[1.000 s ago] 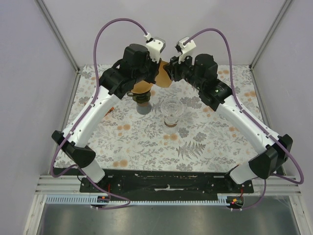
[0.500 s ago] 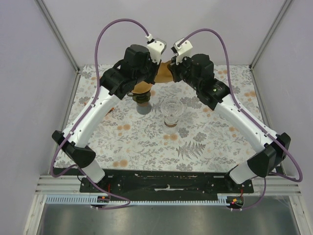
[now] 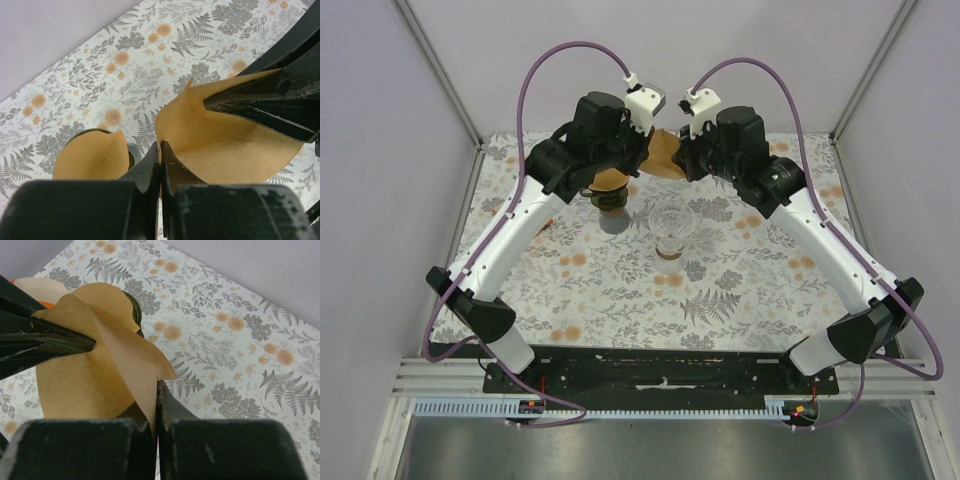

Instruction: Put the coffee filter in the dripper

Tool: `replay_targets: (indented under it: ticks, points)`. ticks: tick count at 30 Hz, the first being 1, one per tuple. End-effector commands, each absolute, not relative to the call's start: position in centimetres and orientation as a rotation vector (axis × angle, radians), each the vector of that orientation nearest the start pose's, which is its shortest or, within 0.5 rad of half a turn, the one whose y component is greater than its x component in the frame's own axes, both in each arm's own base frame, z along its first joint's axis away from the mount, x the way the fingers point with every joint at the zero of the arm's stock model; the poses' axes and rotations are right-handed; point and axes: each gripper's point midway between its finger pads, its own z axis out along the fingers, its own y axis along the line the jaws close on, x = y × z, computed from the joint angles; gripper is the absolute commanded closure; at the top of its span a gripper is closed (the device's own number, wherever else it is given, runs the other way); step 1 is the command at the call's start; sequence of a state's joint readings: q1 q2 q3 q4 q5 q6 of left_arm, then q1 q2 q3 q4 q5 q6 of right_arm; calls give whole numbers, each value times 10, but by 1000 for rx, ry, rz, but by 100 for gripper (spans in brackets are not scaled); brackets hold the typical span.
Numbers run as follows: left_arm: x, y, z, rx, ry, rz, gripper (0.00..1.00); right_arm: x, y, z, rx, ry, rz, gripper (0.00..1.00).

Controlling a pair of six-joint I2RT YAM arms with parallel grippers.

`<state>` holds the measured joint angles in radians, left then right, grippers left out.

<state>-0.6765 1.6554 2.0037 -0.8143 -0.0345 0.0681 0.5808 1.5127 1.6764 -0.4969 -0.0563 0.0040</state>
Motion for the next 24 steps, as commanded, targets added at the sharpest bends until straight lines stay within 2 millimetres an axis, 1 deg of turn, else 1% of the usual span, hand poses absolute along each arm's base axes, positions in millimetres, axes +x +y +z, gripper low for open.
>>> replay_targets:
  ticks: [1, 4, 6, 8, 11, 16, 19, 22, 24]
  points:
    - [360, -280, 384, 716, 1879, -365, 98, 353, 245, 363, -567, 1874, 523, 100]
    - [360, -280, 379, 728, 1888, -361, 98, 351, 233, 352, -551, 1902, 522, 100]
    - [359, -281, 372, 744, 1902, -360, 98, 348, 230, 345, -565, 1914, 531, 100]
    - [357, -283, 360, 767, 1929, -366, 98, 340, 235, 338, -612, 1923, 577, 100]
    - [348, -291, 340, 817, 1979, -426, 98, 329, 244, 322, -647, 1978, 660, 100]
    - [337, -296, 312, 850, 2059, -482, 98, 321, 242, 296, -651, 2068, 668, 100]
    - [331, -299, 299, 868, 2107, -512, 98, 318, 243, 285, -657, 2095, 683, 94]
    - [326, -301, 291, 878, 2144, -541, 98, 318, 245, 277, -664, 2117, 691, 89]
    - [321, -304, 286, 890, 2159, -567, 98, 319, 245, 275, -667, 2121, 694, 79]
